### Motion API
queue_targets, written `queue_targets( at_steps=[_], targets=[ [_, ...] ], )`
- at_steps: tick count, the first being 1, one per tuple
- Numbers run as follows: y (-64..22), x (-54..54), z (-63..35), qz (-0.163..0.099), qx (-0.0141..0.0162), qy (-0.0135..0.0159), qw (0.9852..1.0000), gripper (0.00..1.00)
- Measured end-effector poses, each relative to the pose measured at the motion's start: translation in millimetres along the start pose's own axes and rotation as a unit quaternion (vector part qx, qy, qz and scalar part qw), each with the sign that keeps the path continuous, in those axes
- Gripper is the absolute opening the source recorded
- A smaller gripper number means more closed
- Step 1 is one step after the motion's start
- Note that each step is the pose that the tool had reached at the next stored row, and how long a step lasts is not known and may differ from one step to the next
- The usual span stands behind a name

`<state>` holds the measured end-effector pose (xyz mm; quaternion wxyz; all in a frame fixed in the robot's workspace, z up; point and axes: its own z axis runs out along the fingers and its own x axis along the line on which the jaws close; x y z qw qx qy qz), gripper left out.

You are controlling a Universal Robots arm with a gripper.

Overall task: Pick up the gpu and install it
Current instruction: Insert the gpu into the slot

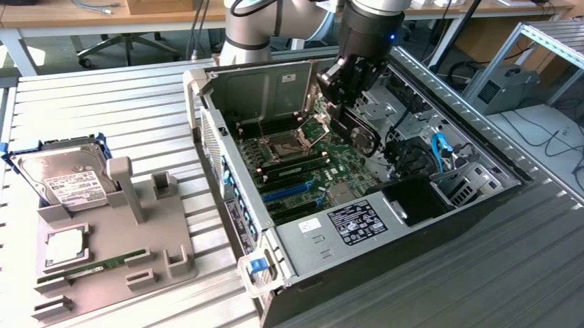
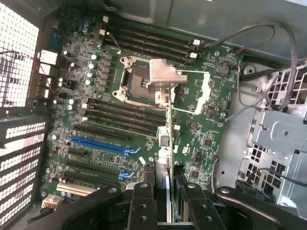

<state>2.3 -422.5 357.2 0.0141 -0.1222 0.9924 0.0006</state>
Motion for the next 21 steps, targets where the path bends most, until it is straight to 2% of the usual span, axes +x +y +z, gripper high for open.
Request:
queue_targets(
  at_steps=[10,21],
  targets=[
    [0.0,-0.1,0.0,-0.033,-0.0009,-0.0001,0.9995,0.27],
    [0.0,-0.1,0.1,-0.064,-0.0018,-0.0001,0.998,0.27]
  ],
)
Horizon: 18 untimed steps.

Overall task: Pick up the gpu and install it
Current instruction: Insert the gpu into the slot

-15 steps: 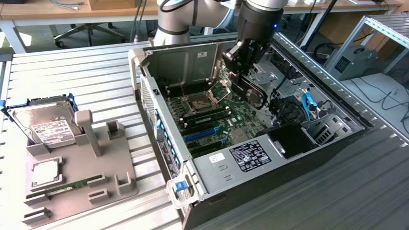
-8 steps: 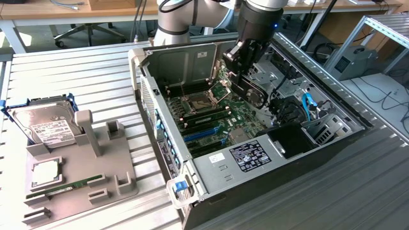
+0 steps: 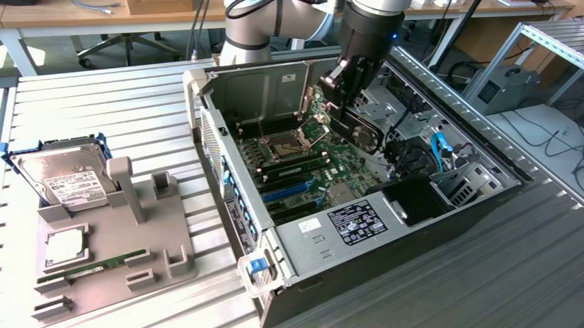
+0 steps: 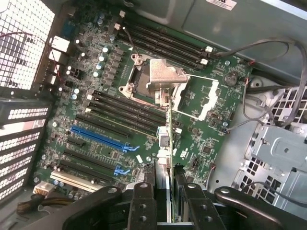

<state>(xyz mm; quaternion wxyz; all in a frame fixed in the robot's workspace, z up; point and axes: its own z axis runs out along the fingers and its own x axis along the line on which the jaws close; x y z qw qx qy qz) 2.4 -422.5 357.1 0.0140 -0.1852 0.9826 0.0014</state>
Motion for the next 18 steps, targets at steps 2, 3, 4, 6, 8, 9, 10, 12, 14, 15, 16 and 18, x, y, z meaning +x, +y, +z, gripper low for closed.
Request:
queue_targets(
  at_steps=[2,3,4,6,8,9,10,12,14,15,16,18],
  targets=[
    [0.0,-0.1,0.0,-0.005,-0.0001,0.0,1.0,0.27],
    [0.0,-0.1,0.0,-0.007,-0.0002,0.0,1.0,0.27],
    [0.0,-0.1,0.0,-0.011,-0.0003,0.0,0.9999,0.27],
    [-0.1,-0.2,0.1,-0.016,-0.0005,-0.0001,0.9999,0.27],
    [-0.1,-0.3,0.1,-0.024,-0.0006,-0.0001,0.9997,0.27],
    [-0.1,-0.4,0.1,-0.027,-0.0008,-0.0001,0.9996,0.27],
    [-0.2,-0.4,0.1,-0.029,-0.0008,-0.0001,0.9996,0.27],
    [-0.2,-0.4,0.2,-0.035,-0.001,-0.0001,0.9994,0.27],
    [-0.2,-0.5,0.2,-0.04,-0.0011,-0.0001,0.9992,0.27],
    [-0.2,-0.5,0.2,-0.043,-0.0012,-0.0001,0.9991,0.27],
    [-0.2,-0.5,0.2,-0.045,-0.0013,-0.0001,0.999,0.27],
    [-0.2,-0.6,0.2,-0.05,-0.0014,-0.0001,0.9988,0.27]
  ],
)
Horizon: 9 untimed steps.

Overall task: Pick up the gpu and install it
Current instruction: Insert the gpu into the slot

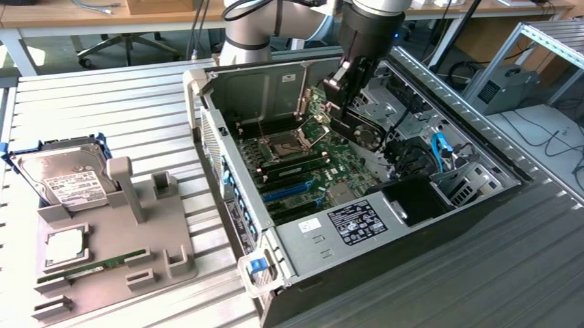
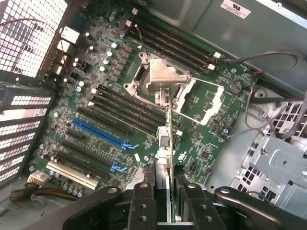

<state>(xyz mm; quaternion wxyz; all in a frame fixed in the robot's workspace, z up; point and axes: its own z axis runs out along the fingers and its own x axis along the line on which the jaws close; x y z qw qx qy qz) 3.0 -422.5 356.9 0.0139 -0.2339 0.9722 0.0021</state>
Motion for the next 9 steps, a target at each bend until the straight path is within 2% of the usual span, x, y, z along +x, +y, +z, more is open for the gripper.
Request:
queue_targets(
  at_steps=[9],
  targets=[
    [-0.1,-0.1,0.1,-0.027,-0.0008,-0.0001,0.9996,0.27]
  ],
)
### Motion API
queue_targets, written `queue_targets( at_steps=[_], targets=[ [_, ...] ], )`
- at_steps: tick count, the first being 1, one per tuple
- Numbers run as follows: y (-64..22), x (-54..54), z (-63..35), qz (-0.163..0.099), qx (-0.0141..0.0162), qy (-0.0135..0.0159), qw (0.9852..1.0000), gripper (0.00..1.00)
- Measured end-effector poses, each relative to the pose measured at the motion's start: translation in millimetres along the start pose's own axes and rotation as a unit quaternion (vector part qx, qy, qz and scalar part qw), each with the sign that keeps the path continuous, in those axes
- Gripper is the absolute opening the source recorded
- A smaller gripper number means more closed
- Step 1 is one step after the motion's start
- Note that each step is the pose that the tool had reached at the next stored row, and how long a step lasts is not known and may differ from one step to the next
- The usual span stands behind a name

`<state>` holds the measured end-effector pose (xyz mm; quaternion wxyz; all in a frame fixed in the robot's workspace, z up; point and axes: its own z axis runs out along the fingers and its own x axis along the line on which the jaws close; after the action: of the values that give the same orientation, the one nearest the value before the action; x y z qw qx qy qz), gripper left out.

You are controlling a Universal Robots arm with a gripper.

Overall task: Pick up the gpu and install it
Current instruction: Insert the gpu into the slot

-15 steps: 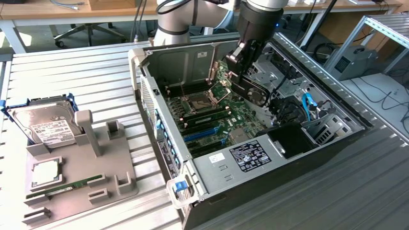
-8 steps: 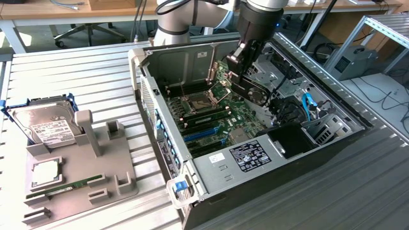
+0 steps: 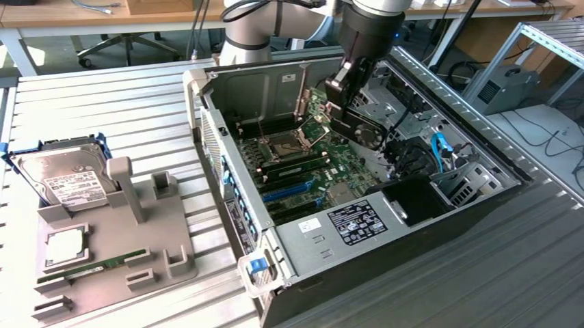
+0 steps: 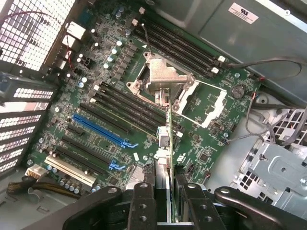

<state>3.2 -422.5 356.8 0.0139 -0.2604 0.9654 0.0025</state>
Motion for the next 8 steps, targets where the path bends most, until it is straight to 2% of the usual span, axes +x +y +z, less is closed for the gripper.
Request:
queue_targets(
  at_steps=[8],
  targets=[
    [0.0,0.0,0.0,-0.023,-0.0007,-0.0001,0.9997,0.27]
  ],
)
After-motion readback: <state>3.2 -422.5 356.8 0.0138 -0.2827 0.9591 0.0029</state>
